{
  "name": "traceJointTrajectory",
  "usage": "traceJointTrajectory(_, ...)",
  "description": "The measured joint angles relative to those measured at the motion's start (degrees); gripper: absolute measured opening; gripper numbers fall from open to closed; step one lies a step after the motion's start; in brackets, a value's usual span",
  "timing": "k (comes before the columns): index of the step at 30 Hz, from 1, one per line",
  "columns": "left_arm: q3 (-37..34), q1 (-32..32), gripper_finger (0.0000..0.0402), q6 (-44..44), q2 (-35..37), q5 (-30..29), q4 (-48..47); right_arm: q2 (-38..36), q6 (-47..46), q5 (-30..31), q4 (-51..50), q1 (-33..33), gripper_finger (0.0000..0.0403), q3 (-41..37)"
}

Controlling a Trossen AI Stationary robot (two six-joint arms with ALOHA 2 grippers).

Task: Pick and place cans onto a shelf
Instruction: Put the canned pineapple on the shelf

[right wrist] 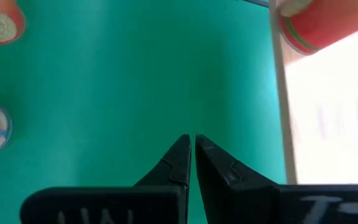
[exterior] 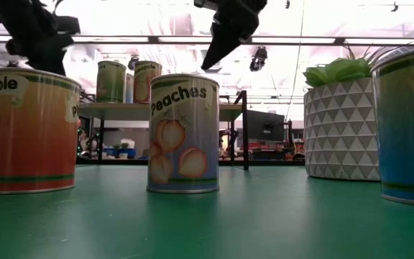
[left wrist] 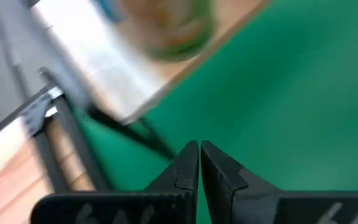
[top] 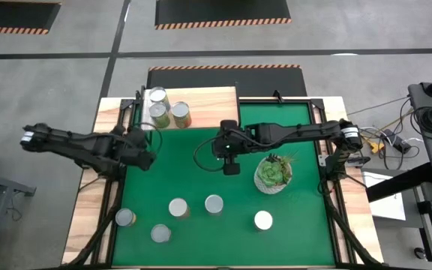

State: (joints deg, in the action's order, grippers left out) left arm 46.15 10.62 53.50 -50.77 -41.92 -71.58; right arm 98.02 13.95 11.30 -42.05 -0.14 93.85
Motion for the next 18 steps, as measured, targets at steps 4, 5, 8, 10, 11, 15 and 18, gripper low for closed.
traceJointTrajectory(4,-0.2,7.8,0.0000,1.0,-0.3,-4.8,5.0,0.0,0.8,-3.1,4.2,-0.1,0.0013,-2.6)
traceJointTrajectory(5,-0.2,9.7,0.0000,0.7,-0.4,-6.4,6.0,0.0,0.9,-3.7,4.9,-0.1,0.0013,-3.0)
traceJointTrajectory(8,-0.3,14.7,0.0000,0.6,-0.6,-11.3,6.2,0.0,1.1,-4.3,7.6,-0.4,0.0013,-4.3)
traceJointTrajectory(10,-0.7,16.6,0.0000,0.6,-0.7,-12.5,6.0,0.0,1.4,-4.4,10.1,-0.7,0.0013,-5.5)
traceJointTrajectory(11,-0.9,17.1,0.0000,0.6,-0.7,-12.7,6.0,0.0,1.8,-5.0,12.0,-1.0,0.0013,-6.2)
traceJointTrajectory(15,-2.3,17.3,0.0000,1.2,-0.7,-13.1,6.0,0.0,3.6,-7.0,22.7,-2.7,0.0013,-10.8)
traceJointTrajectory(18,-4.0,17.2,0.0000,1.3,-0.7,-13.1,5.7,0.4,4.4,-7.0,29.5,-4.7,0.0013,-13.4)
